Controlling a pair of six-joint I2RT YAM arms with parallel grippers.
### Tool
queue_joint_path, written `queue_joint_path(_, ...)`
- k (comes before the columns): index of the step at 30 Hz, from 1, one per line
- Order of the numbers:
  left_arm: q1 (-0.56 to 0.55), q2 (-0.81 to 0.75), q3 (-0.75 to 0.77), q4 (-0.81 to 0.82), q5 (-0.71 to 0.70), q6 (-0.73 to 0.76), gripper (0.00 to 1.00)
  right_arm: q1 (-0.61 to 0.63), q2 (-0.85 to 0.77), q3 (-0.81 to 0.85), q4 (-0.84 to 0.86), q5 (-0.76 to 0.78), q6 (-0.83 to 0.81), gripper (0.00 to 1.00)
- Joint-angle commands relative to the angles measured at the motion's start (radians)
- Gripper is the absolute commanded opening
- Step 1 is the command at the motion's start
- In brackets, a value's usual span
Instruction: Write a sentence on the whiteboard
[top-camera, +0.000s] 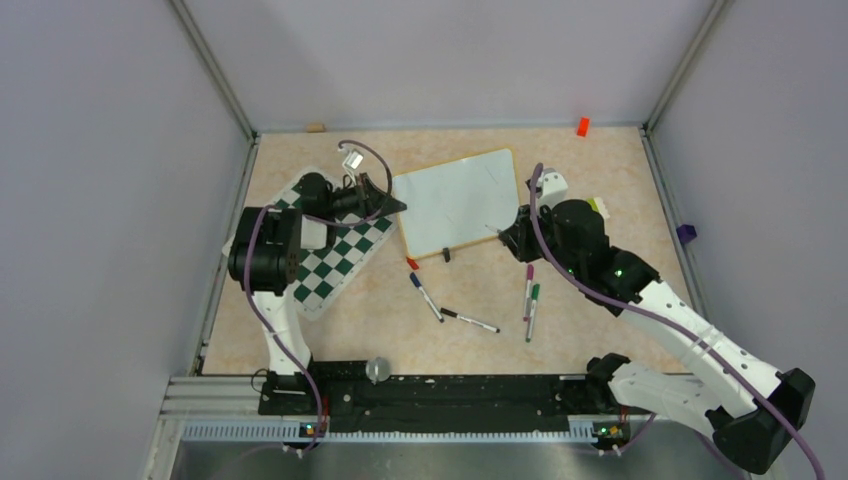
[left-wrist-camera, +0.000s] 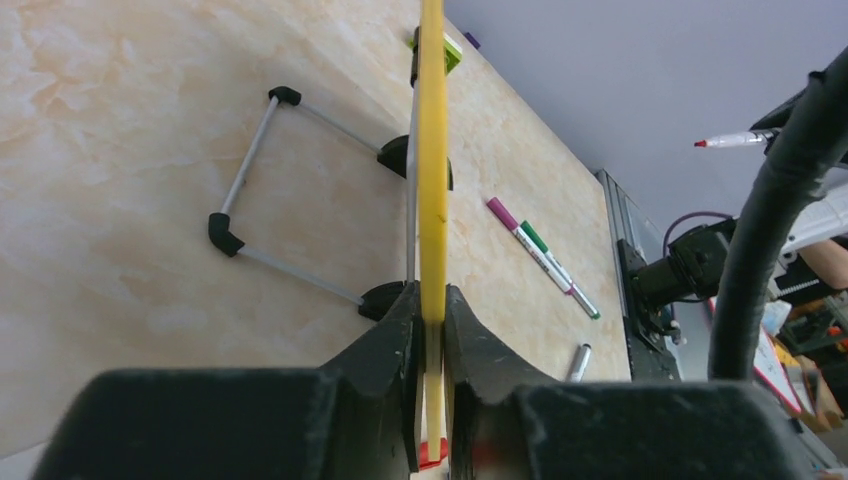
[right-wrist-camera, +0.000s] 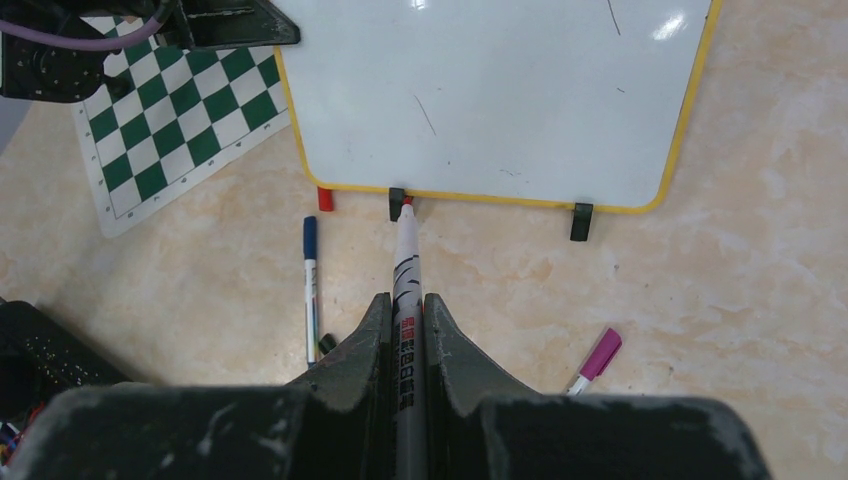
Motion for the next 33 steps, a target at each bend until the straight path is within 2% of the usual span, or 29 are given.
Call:
queue_joint_path(1, -0.026, -0.016, 0.059, -0.004, 0.067, 0.042, 0.08, -0.009, 0.003, 0.028, 0.051, -0.004, -0.009, 0.0)
queue_joint_path(5, -0.038, -0.007, 0.076, -0.01, 0.086, 0.041, 0.0, -0.009, 0.004, 0.023, 0.051, -0.004, -0.008, 0.0)
queue_joint_path(9, -0.042, -0.011, 0.077, -0.041, 0.08, 0.064, 0.0, -0.009, 0.002, 0.022, 0.048, -0.008, -0.005, 0.0)
queue_joint_path(15, -0.075, 0.015, 0.128, -0.06, 0.158, 0.056, 0.0, -0.009, -0.019, 0.024, 0.029, 0.038, 0.008, 0.0)
queue_joint_path(18, -0.08, 0.048, 0.144, 0.062, 0.192, -0.056, 0.0, -0.009, -0.029, 0.025, 0.023, 0.043, 0.008, 0.0)
queue_joint_path(21, -0.081, 0.128, 0.175, 0.426, 0.224, -0.365, 0.0, -0.008, -0.029, 0.03, 0.016, 0.036, 0.014, 0.0)
queue_joint_path(22, -0.084, 0.15, 0.199, 0.455, 0.237, -0.427, 0.0, -0.01, -0.03, 0.031, 0.014, 0.034, 0.015, 0.0)
queue_joint_path(33, -0.091, 0.106, 0.135, 0.459, 0.22, -0.401, 0.0, -0.01, -0.03, 0.035, -0.019, 0.096, 0.049, 0.0)
